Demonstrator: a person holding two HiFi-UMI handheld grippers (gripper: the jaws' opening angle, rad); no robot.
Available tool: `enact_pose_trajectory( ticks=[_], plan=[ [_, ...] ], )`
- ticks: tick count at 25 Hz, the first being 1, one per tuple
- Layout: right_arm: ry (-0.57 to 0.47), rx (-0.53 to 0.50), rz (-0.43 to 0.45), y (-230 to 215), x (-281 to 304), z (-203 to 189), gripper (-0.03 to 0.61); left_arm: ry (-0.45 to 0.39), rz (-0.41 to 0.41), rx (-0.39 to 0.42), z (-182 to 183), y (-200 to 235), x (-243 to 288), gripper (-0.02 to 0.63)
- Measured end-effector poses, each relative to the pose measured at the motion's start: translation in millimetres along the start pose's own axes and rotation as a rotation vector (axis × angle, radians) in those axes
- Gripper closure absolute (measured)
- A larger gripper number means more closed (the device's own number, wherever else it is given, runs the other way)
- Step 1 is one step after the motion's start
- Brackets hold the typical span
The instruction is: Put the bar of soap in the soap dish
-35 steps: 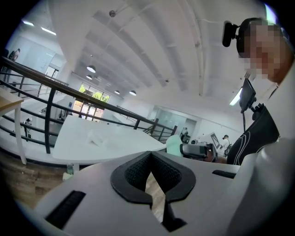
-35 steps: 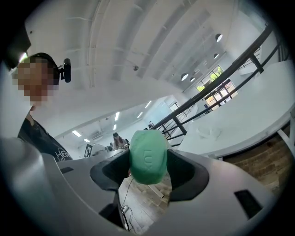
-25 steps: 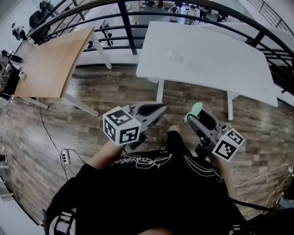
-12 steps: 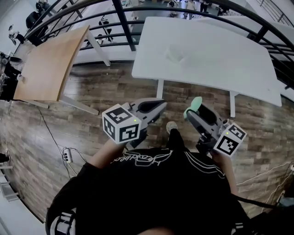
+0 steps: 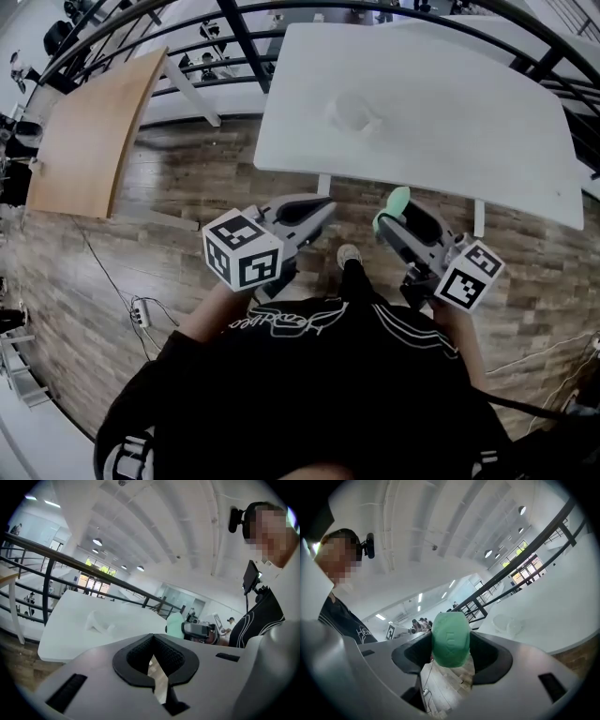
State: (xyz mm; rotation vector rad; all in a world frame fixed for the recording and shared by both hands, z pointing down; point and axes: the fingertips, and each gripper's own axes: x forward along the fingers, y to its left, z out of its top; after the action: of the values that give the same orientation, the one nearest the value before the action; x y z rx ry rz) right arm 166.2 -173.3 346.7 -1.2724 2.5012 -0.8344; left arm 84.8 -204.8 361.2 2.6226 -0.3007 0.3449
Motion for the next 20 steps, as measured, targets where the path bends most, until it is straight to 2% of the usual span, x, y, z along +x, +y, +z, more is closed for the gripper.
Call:
enact_pose_trajectory(
  ticks=[9, 13, 20],
  plan=[
    [0.052, -0.020, -0.004, -68, 25, 20, 0.370, 0.026, 0.026, -0.033, 19, 53, 60, 0.606],
    [0.066, -0.102, 0.020, -75, 36, 35, 0.370, 0.031, 0.039, -0.031, 28, 71, 75, 0.606],
    [0.123, -0.169, 0.010, -106, 68, 35, 0.370, 0.023, 0.056, -0.058, 37, 105, 91, 0.606]
  ],
)
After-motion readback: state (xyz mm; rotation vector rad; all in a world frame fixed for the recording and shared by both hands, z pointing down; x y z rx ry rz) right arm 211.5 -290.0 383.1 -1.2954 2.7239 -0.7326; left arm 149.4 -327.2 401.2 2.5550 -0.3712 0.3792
